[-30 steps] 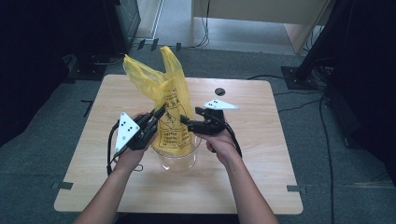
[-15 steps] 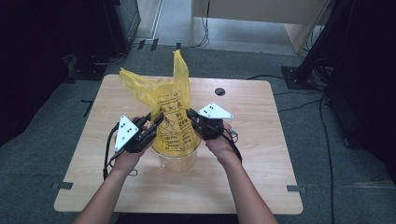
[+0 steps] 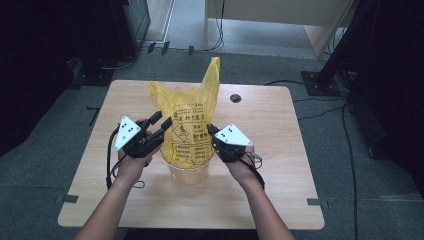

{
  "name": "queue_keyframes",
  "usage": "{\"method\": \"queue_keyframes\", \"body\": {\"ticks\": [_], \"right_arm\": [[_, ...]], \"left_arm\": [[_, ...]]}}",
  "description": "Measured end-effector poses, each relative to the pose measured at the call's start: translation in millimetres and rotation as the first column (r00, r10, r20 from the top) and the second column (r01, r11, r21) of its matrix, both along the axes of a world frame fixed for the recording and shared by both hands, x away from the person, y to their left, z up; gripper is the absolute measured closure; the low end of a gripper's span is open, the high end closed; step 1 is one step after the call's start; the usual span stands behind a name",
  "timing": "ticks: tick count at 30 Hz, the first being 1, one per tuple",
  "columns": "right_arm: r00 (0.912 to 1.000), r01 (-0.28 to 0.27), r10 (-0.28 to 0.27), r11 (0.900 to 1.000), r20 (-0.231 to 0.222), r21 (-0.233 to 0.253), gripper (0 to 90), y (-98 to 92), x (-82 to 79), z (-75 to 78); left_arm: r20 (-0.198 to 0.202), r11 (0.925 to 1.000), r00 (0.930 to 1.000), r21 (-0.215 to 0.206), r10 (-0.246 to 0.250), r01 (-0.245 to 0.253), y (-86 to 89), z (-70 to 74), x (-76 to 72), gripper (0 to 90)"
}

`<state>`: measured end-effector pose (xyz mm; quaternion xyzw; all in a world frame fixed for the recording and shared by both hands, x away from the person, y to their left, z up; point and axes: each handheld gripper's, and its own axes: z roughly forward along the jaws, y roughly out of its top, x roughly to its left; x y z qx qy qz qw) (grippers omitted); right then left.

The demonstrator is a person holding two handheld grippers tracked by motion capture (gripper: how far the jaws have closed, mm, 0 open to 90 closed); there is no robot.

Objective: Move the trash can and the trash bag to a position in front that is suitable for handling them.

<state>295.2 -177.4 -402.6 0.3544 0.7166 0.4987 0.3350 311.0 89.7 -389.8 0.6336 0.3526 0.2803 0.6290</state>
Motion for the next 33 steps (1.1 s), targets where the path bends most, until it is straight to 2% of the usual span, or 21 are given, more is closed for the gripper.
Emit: {"method": "queue_keyframes", "body": {"ticks": [1, 2, 3, 7, 8, 9, 12, 15, 17, 19, 21, 22, 23, 25, 26, 28, 29, 31, 33], "right_arm": [[0.9999, -0.005, 0.005, 1.000, 0.010, -0.020, 88.8, 2.4, -2.6, -1.4], [0.9998, 0.002, -0.002, 1.000, 0.018, -0.027, 88.8, 3.4, -3.9, -1.8], [0.9997, 0.005, -0.004, 0.999, 0.024, -0.033, 88.8, 3.4, -4.9, -1.9], [0.9996, 0.001, 0.000, 1.000, 0.027, -0.029, 88.8, 1.5, -6.4, -3.2], [0.9996, 0.001, 0.000, 1.000, 0.027, -0.029, 88.8, 1.5, -6.4, -3.2], [0.9997, -0.007, 0.008, 1.000, 0.023, -0.031, 88.7, 1.3, -7.3, -4.6], [0.9996, -0.015, 0.015, 0.999, 0.022, -0.037, 88.5, 2.0, -8.3, -6.0], [0.9996, -0.020, 0.021, 0.999, 0.021, -0.036, 88.2, 2.8, -8.8, -6.0], [0.9994, -0.031, 0.032, 0.999, 0.016, -0.036, 88.2, 3.4, -8.9, -5.4], [0.9992, -0.036, 0.037, 0.999, 0.016, -0.040, 88.2, 3.4, -8.7, -5.2], [0.9987, -0.051, 0.051, 0.998, -0.001, -0.040, 86.6, 2.7, -8.1, -4.5], [0.9987, -0.051, 0.051, 0.998, -0.001, -0.040, 86.6, 2.7, -8.1, -4.5], [0.9985, -0.055, 0.055, 0.998, -0.006, -0.035, 85.4, 1.8, -7.9, -4.3], [0.9982, -0.058, 0.058, 0.998, -0.012, -0.021, 83.2, -0.1, -7.4, -3.5], [0.9980, -0.059, 0.060, 0.998, -0.022, 0.003, 80.4, -2.4, -6.4, -2.0], [0.9977, -0.063, 0.063, 0.998, -0.025, 0.015, 78.1, -3.7, -5.6, -1.1], [0.9972, -0.064, 0.066, 0.997, -0.034, 0.040, 69.7, -5.8, -4.4, 1.1], [0.9971, -0.063, 0.065, 0.997, -0.038, 0.053, 67.6, -6.5, -3.8, 2.5], [0.9981, -0.048, 0.051, 0.995, -0.035, 0.084, 55.8, -8.1, -1.5, 7.7]], "left_arm": [[-0.017, 0.9999, 0.9998, -0.011, 0.008, -0.008, 2.0, 0.8, 2.7, 55.3], [-0.017, 0.9999, 0.9998, -0.011, 0.008, -0.008, 2.0, 0.8, 2.7, 54.8], [-0.039, 0.9998, 0.9992, -0.017, 0.009, -0.009, 3.8, 1.9, 5.9, 54.2], [-0.090, 0.9996, 0.9956, -0.013, 0.025, -0.027, 4.2, 4.0, 12.6, 52.2], [-0.090, 0.9996, 0.9956, -0.013, 0.025, -0.027, 4.2, 4.0, 12.6, 51.7], [-0.110, 0.9990, 0.9931, -0.018, 0.039, -0.041, 3.5, 3.4, 14.6, 51.5], [-0.134, 0.9985, 0.9897, -0.014, 0.051, -0.053, 2.2, 1.5, 16.8, 50.6], [-0.167, 0.9996, 0.9856, -0.001, 0.028, -0.028, -4.1, -2.5, 19.6, 47.9], [-0.171, 0.9997, 0.9851, 0.009, 0.023, -0.021, -6.5, -3.0, 19.7, 48.5], [-0.185, 0.9990, 0.9824, 0.037, 0.029, -0.023, -10.9, -4.3, 20.0, 51.3], [-0.197, 0.9982, 0.9802, 0.059, 0.024, -0.012, -13.9, -6.2, 19.2, 69.7], [-0.197, 0.9982, 0.9802, 0.059, 0.024, -0.012, -13.9, -6.2, 19.2, 76.2], [-0.187, 0.9971, 0.9822, 0.075, 0.023, -0.009, -14.7, -6.5, 17.7, 76.2], [-0.166, 0.9958, 0.9861, 0.092, 0.016, -0.001, -15.4, -7.0, 15.4, 86.5], [-0.151, 0.9948, 0.9885, 0.101, 0.007, 0.008, -15.5, -7.4, 12.6, 89.4], [-0.140, 0.9936, 0.9902, 0.112, 0.003, 0.013, -15.2, -7.6, 11.3, 89.8], [-0.128, 0.9933, 0.9917, 0.114, -0.003, 0.018, -15.1, -8.0, 9.9, 89.8], [-0.104, 0.9923, 0.9944, 0.120, -0.016, 0.029, -14.9, -9.1, 7.3, 89.8], [-0.069, 0.9893, 0.9968, 0.137, -0.040, 0.049, -14.7, -10.5, 3.7, 89.8]]}}
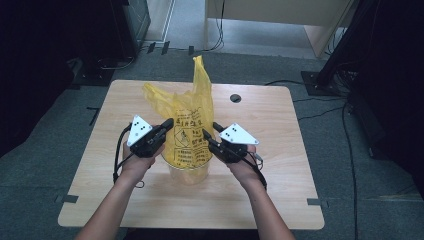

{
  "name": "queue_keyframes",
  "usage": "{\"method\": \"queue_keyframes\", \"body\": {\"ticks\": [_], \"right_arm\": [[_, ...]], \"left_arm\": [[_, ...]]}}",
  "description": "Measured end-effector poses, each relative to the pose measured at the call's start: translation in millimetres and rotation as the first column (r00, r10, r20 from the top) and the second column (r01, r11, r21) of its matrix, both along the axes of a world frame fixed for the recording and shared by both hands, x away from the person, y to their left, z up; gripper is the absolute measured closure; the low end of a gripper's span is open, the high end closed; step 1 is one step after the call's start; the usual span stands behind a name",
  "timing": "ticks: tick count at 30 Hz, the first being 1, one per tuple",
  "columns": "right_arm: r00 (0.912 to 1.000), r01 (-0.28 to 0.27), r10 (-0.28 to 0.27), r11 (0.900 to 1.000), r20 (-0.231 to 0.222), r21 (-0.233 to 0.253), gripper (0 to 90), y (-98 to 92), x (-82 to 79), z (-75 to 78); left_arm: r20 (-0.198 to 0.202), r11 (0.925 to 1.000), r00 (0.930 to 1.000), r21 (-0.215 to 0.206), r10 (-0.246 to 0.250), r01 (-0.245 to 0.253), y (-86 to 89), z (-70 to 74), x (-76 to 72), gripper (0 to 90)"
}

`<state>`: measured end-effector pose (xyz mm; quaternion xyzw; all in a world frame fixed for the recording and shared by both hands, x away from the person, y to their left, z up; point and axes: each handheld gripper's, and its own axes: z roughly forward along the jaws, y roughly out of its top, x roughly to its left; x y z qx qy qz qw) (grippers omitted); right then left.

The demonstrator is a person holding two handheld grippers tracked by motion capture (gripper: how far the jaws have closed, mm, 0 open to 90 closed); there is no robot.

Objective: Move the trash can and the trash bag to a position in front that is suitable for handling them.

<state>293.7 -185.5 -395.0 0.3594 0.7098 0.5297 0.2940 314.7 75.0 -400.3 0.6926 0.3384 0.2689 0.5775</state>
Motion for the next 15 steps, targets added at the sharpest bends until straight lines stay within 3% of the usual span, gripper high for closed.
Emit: {"method": "queue_keyframes", "body": {"ticks": [4, 7, 9, 11, 12, 15], "right_arm": [[0.9995, 0.029, -0.028, 0.999, -0.010, 0.036, 49.8, -2.0, 6.3, 8.1], [0.9989, 0.042, -0.041, 0.997, -0.024, 0.061, 51.4, -2.9, 11.3, 11.5], [0.9970, 0.053, -0.049, 0.996, -0.061, 0.077, 67.9, -1.0, 18.4, 11.9], [0.9974, 0.053, -0.050, 0.997, -0.051, 0.048, 81.1, 3.0, 18.7, 9.8], [0.9972, 0.056, -0.054, 0.998, -0.052, 0.032, 85.7, 4.7, 18.0, 8.6], [0.9975, 0.040, -0.038, 0.999, -0.060, 0.037, 87.9, 6.5, 15.4, 6.1]], "left_arm": [[0.032, 0.9995, 0.9992, 0.017, -0.025, 0.024, -0.2, -0.7, -3.3, 89.8], [0.052, 0.9985, 0.9974, 0.023, -0.050, 0.049, 0.4, -1.3, -5.9, 89.8], [0.070, 0.9973, 0.9955, 0.040, -0.064, 0.062, 0.4, -2.8, -8.5, 89.6], [0.074, 0.9959, 0.9940, 0.048, -0.081, 0.077, 2.3, -4.6, -10.1, 87.4], [0.067, 0.9954, 0.9939, 0.044, -0.088, 0.085, 3.1, -4.6, -9.9, 82.7], [0.041, 0.9957, 0.9948, 0.014, -0.093, 0.092, 5.4, -3.3, -8.0, 59.9]]}}
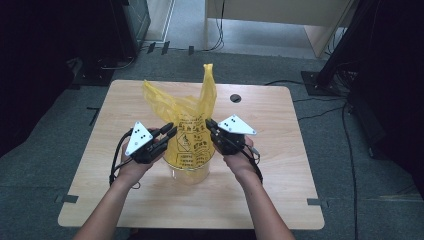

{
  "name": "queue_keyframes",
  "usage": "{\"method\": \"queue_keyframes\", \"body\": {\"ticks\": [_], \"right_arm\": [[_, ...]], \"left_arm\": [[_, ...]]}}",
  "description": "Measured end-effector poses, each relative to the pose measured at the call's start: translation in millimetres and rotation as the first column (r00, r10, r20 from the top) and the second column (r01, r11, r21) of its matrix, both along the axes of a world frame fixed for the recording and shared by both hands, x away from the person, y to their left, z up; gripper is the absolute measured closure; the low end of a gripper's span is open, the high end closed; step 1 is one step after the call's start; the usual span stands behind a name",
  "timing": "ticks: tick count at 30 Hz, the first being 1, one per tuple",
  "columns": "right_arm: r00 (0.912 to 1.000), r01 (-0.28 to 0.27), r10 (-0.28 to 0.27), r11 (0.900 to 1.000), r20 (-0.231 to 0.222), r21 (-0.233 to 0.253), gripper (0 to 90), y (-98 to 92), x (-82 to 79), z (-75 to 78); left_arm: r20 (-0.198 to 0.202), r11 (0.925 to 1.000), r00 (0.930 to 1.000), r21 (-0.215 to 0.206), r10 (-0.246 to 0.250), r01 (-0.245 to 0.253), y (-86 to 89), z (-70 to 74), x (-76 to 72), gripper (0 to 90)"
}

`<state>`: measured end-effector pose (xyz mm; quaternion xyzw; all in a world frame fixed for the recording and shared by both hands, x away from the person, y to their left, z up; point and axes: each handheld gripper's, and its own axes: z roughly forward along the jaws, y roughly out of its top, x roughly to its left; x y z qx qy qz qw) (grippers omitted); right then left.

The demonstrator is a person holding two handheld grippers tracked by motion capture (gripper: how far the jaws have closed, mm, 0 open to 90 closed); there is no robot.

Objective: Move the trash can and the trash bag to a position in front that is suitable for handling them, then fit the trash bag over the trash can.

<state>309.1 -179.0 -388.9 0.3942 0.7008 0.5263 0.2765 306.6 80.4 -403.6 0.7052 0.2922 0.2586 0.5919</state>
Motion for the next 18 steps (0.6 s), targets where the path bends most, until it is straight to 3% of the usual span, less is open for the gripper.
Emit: {"method": "queue_keyframes", "body": {"ticks": [3, 4, 6, 7, 8, 9, 13, 18], "right_arm": [[0.9995, -0.030, 0.031, 0.999, 0.007, -0.017, 88.0, 1.6, -3.8, -3.2], [0.9990, -0.045, 0.045, 0.999, 0.009, -0.018, 88.0, 1.7, -5.6, -4.1], [0.9985, -0.052, 0.052, 0.998, 0.015, -0.024, 88.0, 2.6, -7.8, -3.9], [0.9981, -0.058, 0.058, 0.998, 0.021, -0.025, 87.9, 2.6, -8.3, -3.6], [0.9981, -0.058, 0.058, 0.998, 0.021, -0.025, 87.9, 2.6, -8.3, -3.6], [0.9979, -0.061, 0.061, 0.998, 0.022, -0.019, 87.6, 3.0, -9.6, -3.3], [0.9980, -0.059, 0.059, 0.998, 0.024, -0.010, 84.0, 0.6, -9.8, -3.9], [0.9979, -0.065, 0.065, 0.997, 0.005, 0.033, 73.0, -7.5, -9.6, -4.1]], "left_arm": [[-0.043, 0.9969, 0.9974, -0.052, 0.058, -0.060, 4.2, 4.4, 5.4, 53.4], [-0.082, 0.9883, 0.9902, -0.093, 0.114, -0.121, 6.9, 7.9, 9.8, 51.1], [-0.112, 0.9827, 0.9853, -0.119, 0.129, -0.143, 8.5, 9.7, 12.8, 53.4], [-0.112, 0.9827, 0.9853, -0.119, 0.129, -0.143, 8.5, 9.7, 12.8, 59.3], [-0.117, 0.9837, 0.9845, -0.108, 0.131, -0.144, 7.6, 9.6, 13.1, 59.3], [-0.113, 0.9887, 0.9856, -0.068, 0.126, -0.134, 4.3, 8.1, 11.6, 69.6], [-0.111, 0.9912, 0.9873, -0.055, 0.114, -0.120, 4.6, 3.8, 8.0, 87.4], [-0.105, 0.9930, 0.9890, -0.044, 0.105, -0.110, 8.4, -0.7, 6.5, 90.0]]}}
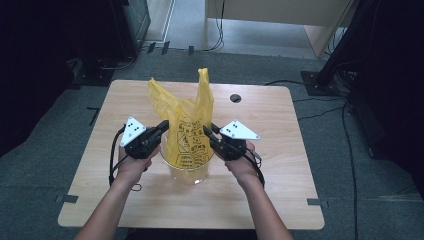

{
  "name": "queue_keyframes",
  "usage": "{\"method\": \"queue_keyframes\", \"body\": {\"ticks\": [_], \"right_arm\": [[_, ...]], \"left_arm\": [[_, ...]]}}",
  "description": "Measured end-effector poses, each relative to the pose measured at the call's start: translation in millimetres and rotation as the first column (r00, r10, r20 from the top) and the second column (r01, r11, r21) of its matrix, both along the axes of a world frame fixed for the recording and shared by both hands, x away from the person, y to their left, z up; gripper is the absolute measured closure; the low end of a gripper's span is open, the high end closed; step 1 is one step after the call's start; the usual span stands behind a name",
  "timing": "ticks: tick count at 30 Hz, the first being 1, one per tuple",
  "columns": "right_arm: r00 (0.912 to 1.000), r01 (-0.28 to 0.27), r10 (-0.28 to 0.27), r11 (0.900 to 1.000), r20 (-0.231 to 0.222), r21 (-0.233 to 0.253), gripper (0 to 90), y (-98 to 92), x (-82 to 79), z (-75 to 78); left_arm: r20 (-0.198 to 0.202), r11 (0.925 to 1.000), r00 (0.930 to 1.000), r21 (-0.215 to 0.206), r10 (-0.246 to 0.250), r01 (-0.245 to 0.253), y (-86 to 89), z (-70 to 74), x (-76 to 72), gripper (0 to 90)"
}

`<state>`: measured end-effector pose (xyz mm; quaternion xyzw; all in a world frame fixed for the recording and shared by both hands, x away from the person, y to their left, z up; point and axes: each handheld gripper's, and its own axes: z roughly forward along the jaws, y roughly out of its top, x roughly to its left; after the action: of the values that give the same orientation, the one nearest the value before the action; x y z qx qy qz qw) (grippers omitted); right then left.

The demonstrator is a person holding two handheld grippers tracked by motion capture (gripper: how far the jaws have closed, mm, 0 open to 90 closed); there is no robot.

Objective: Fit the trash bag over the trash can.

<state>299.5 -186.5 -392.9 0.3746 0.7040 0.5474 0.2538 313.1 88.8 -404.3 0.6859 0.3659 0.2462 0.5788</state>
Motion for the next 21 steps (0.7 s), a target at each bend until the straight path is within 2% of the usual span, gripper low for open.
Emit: {"method": "queue_keyframes", "body": {"ticks": [1, 2, 5, 7, 8, 9, 10, 11, 12, 14, 15, 16, 17, 19, 21], "right_arm": [[1.0000, -0.002, 0.002, 1.000, -0.004, 0.012, 70.8, -2.6, 0.6, 0.7], [0.9999, 0.011, -0.011, 0.999, -0.003, 0.036, 64.3, -6.6, 1.6, 3.3], [0.9994, 0.034, -0.034, 0.997, -0.001, 0.074, 54.1, -10.9, 3.9, 10.1], [0.9985, 0.055, -0.055, 0.995, -0.001, 0.087, 54.2, -11.9, 5.9, 14.7], [0.9982, 0.060, -0.060, 0.994, 0.000, 0.095, 57.8, -11.7, 6.9, 16.6], [0.9976, 0.069, -0.070, 0.993, 0.007, 0.096, 65.6, -11.1, 7.5, 18.1], [0.9976, 0.069, -0.070, 0.993, 0.007, 0.096, 65.6, -11.1, 7.5, 18.1], [0.9966, 0.078, -0.080, 0.994, 0.020, 0.073, 78.6, -8.8, 7.0, 19.7], [0.9966, 0.078, -0.080, 0.994, 0.020, 0.073, 78.6, -8.8, 7.0, 19.7], [0.9972, 0.070, -0.071, 0.996, 0.021, 0.052, 86.9, -5.9, 5.2, 19.1], [0.9984, 0.053, -0.054, 0.998, 0.019, 0.035, 88.3, -3.6, 3.7, 16.8], [0.9984, 0.053, -0.054, 0.998, 0.019, 0.035, 88.3, -3.6, 3.7, 16.8], [0.9986, 0.049, -0.049, 0.999, 0.020, 0.019, 88.4, -1.9, 2.9, 15.0], [0.9993, 0.032, -0.032, 0.999, 0.018, -0.011, 88.3, 2.1, 0.9, 10.2], [0.9994, 0.026, -0.025, 0.999, 0.023, -0.022, 88.2, 3.4, 0.1, 8.8]], "left_arm": [[0.009, 0.9999, 0.9999, 0.010, -0.006, 0.006, 0.4, -0.7, -0.9, 90.0], [0.026, 0.9996, 0.9994, 0.018, -0.022, 0.022, 0.6, -0.7, -3.5, 90.0], [0.041, 0.9997, 0.9989, 0.011, -0.023, 0.023, 1.4, 1.2, -5.6, 90.0], [0.040, 0.9999, 0.9991, 0.001, -0.016, 0.016, 1.6, 2.3, -5.1, 89.7], [0.040, 0.9999, 0.9991, 0.001, -0.016, 0.016, 1.6, 2.3, -5.1, 86.9], [0.041, 0.9999, 0.9991, -0.011, -0.010, 0.010, 1.8, 3.6, -4.1, 81.5], [0.041, 0.9999, 0.9991, -0.011, -0.010, 0.010, 1.8, 3.6, -4.1, 75.2], [0.039, 0.9998, 0.9993, -0.022, 0.000, 0.001, 1.9, 4.6, -3.4, 67.5], [0.032, 0.9993, 0.9994, -0.036, 0.013, -0.012, 2.3, 5.6, -2.2, 67.5], [0.024, 0.9966, 0.9985, -0.067, 0.050, -0.048, 3.9, 7.6, 0.7, 55.3], [0.015, 0.9905, 0.9937, -0.083, 0.111, -0.110, 5.1, 10.2, 3.9, 46.6], [0.015, 0.9905, 0.9937, -0.083, 0.111, -0.110, 5.1, 10.2, 3.9, 43.2], [0.011, 0.9863, 0.9905, -0.094, 0.137, -0.135, 6.2, 11.5, 5.8, 43.2], [-0.009, 0.9791, 0.9853, -0.111, 0.170, -0.170, 7.9, 14.7, 10.2, 37.6], [-0.022, 0.9749, 0.9823, -0.120, 0.186, -0.187, 8.3, 18.3, 14.5, 35.5]]}}
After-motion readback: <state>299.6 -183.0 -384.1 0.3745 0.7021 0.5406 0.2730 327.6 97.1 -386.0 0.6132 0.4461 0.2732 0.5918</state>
